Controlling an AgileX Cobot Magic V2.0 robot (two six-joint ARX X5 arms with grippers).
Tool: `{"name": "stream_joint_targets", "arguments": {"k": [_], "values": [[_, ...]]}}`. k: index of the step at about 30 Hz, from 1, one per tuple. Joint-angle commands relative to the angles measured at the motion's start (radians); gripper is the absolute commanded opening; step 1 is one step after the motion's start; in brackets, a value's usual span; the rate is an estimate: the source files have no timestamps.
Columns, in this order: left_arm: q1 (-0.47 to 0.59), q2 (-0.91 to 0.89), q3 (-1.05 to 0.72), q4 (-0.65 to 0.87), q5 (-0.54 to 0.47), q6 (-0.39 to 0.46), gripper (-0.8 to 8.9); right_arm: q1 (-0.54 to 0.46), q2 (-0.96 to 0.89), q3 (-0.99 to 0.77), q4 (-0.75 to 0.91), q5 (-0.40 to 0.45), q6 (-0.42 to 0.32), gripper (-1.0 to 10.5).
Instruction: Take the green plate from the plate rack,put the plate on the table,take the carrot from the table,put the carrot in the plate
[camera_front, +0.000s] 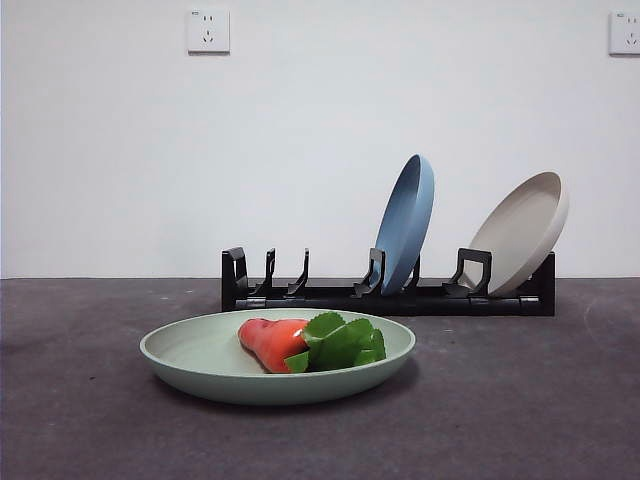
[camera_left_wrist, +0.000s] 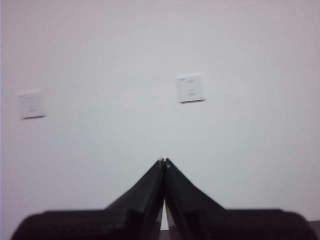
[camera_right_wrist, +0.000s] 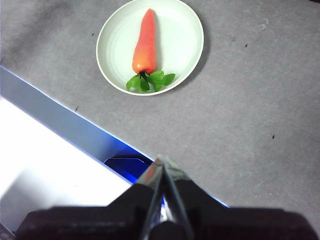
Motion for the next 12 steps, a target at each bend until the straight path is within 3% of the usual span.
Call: {"name": "stream_joint_targets", "arguments": {"k": [1,12], "values": [[0.047,-0.067,-0.172,0.085,0.008,-0.004,-0.03,0.001,-0.002,0.000,0.005,0.003,0.006,0.0],[0.121,-0.290,-0.597,0.111,0.007,-0.111,-0.03,0.001,-0.002,0.000,0.005,0.003,0.006,0.0]]}}
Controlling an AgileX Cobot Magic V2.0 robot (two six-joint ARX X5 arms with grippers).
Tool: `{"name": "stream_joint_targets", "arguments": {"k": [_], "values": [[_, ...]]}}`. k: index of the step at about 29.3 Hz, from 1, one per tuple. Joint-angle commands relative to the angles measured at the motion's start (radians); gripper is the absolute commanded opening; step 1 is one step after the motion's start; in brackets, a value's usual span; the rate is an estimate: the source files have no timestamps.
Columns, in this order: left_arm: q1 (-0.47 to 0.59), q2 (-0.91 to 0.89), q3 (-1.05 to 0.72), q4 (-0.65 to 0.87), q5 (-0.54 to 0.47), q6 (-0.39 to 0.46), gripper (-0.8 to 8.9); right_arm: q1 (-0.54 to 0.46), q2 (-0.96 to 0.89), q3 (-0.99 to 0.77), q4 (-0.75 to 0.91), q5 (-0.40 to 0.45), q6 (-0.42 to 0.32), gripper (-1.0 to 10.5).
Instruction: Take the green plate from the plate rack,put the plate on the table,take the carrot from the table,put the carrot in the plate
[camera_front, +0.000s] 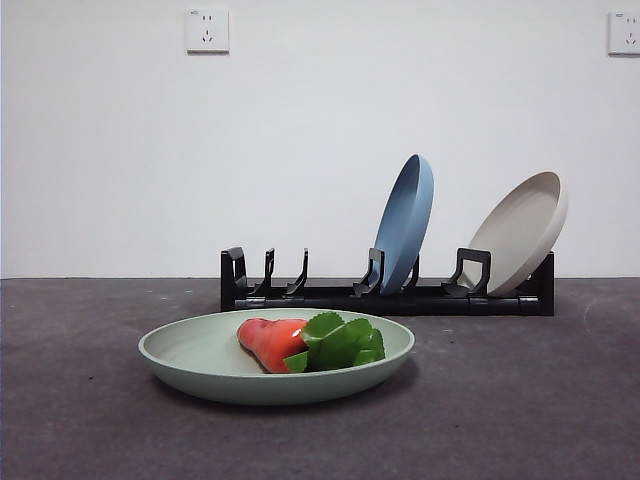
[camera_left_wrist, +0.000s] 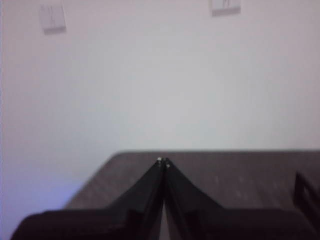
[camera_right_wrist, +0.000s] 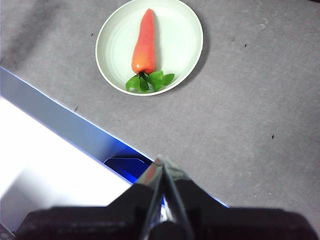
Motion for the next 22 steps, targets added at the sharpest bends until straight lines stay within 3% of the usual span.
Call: {"name": "stream_joint_targets", "arguments": {"k": [1,8,15,22], "values": [[0.005,-0.055,-0.085,0.013,0.004,-0.040,-0.03,0.001,-0.002,0.000,0.005,0.003,0.006,0.0],[0.006,-0.160,-0.220,-0.014,0.005,-0.072,-0.03,0.001,-0.002,0.000,0.005,0.003,0.006,0.0],[0.006,-0.208,-0.264,-0.112,0.005,-0.078,-0.03,0.001,-0.002,0.000,0.005,0.003,0.006,0.0],[0.006,-0.232,-0.293,-0.169,0.005,-0.137,-0.03,0.001,-0.002,0.000,0.005,0.003,0.006,0.0]]}}
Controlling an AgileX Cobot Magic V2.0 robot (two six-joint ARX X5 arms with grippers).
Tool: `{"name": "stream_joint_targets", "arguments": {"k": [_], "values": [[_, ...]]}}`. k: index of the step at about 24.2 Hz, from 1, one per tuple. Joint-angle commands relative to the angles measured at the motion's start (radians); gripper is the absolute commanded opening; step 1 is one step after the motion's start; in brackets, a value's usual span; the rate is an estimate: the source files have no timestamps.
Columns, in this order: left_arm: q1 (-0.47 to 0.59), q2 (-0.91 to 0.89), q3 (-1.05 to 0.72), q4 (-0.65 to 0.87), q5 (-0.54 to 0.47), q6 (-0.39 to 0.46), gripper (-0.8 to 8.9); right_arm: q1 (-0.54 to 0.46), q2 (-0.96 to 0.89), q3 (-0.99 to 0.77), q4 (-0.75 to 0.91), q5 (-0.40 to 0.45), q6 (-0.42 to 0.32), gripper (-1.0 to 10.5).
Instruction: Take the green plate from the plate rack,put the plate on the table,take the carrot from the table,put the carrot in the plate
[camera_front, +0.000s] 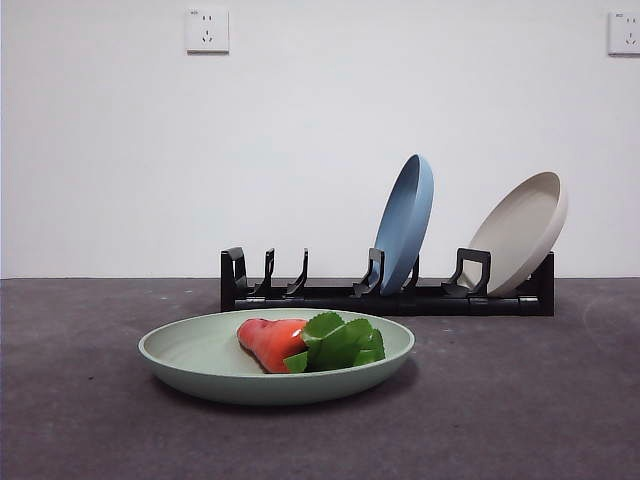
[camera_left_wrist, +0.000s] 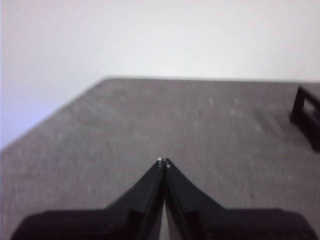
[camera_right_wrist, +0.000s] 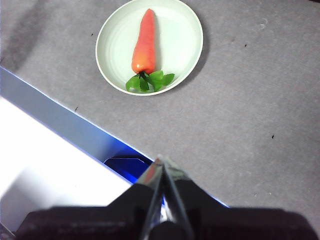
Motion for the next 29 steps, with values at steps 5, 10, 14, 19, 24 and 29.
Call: {"name": "stream_joint_targets", "arguments": {"k": [5,10,14,19,24,29], "values": [[0.003,-0.005,-0.013,-0.053,0.013,-0.064,-0.03,0.001,-0.002,0.000,0.005,0.003,0.006,0.0],[0.003,-0.005,-0.013,-0.071,0.073,-0.093,-0.03,0.001,-0.002,0.000,0.005,0.003,0.006,0.0],[0.003,-0.005,-0.013,-0.072,0.118,-0.093,-0.03,0.001,-0.002,0.000,0.005,0.003,0.006,0.0],[0.003,-0.005,-0.013,-0.070,0.113,-0.093,-0.03,0.001,-0.002,0.000,0.005,0.003,0.006,0.0],[0.003,-0.005,-0.013,-0.070,0.113,-0.093,-0.03,0.001,-0.002,0.000,0.005,0.003,0.006,0.0],[0.003,-0.005,-0.013,-0.070,0.113,-0.093,-0.03,0.001,-0.002,0.000,0.005,0.003,0.006,0.0]]}}
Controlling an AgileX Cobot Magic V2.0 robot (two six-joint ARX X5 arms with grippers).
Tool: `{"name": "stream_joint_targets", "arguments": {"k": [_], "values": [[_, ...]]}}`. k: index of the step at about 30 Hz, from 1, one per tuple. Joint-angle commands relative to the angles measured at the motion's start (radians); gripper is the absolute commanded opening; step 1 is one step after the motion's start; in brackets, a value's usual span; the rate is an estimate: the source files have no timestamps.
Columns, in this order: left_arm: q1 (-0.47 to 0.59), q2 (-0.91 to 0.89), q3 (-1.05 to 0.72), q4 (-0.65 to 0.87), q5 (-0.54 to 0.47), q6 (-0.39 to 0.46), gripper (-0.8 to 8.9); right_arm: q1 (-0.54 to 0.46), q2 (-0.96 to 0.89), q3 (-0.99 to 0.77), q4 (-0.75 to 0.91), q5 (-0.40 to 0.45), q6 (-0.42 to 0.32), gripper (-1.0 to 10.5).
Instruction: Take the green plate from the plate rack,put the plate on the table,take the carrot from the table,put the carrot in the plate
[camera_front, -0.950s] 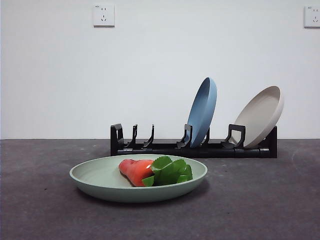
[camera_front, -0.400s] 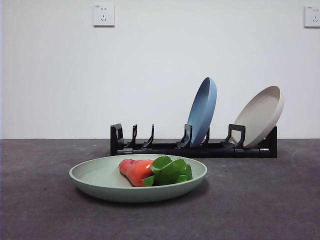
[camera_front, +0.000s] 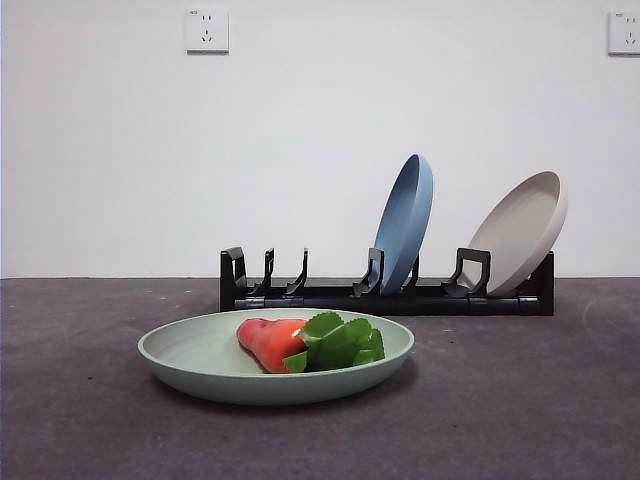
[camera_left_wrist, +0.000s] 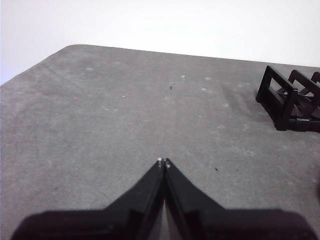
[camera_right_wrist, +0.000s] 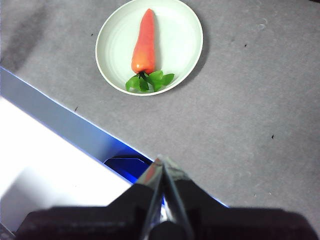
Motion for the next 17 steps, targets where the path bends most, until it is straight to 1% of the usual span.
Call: {"name": "stream_joint_targets", "arguments": {"k": [1,7,8,9,11,12,13,15,16,17], "values": [[0.003,-0.003,-0.013,0.003,0.000,-0.006,-0.03,0.001,-0.002,0.000,0.005,0.003,0.006,0.0],[0.003,-0.003,-0.013,0.003,0.000,-0.006,-0.03,0.001,-0.002,0.000,0.005,0.003,0.006,0.0],[0.003,-0.003,-0.013,0.003,0.000,-0.006,-0.03,-0.005,-0.005,-0.001,0.014,0.023,-0.038,0.0],[0.003,-0.003,-0.013,0.003,0.000,-0.006,-0.03,-0.022,-0.015,-0.001,0.023,0.060,-0.083,0.0],[0.003,-0.003,-0.013,0.003,0.000,-0.006,-0.03,-0.072,-0.043,-0.007,0.084,0.132,-0.140,0.0],[0.003,-0.003,-0.013,0.003,0.000,-0.006,-0.03,-0.101,-0.057,-0.016,0.131,0.142,-0.164,0.0],[0.003,-0.003,-0.013,0.003,0.000,-0.006,-0.03,-0.143,-0.079,-0.033,0.194,0.129,-0.191,0.0],[0.003,-0.003,-0.013,0.003,0.000,-0.006,-0.03,-0.237,-0.126,-0.080,0.314,0.068,-0.225,0.0],[0.003,-0.003,-0.013,0.003,0.002,-0.006,-0.03,-0.303,-0.158,-0.119,0.381,0.024,-0.240,0.0],[0.003,-0.003,-0.013,0.003,0.001,-0.006,-0.03,-0.356,-0.184,-0.154,0.429,-0.002,-0.248,0.0]]}}
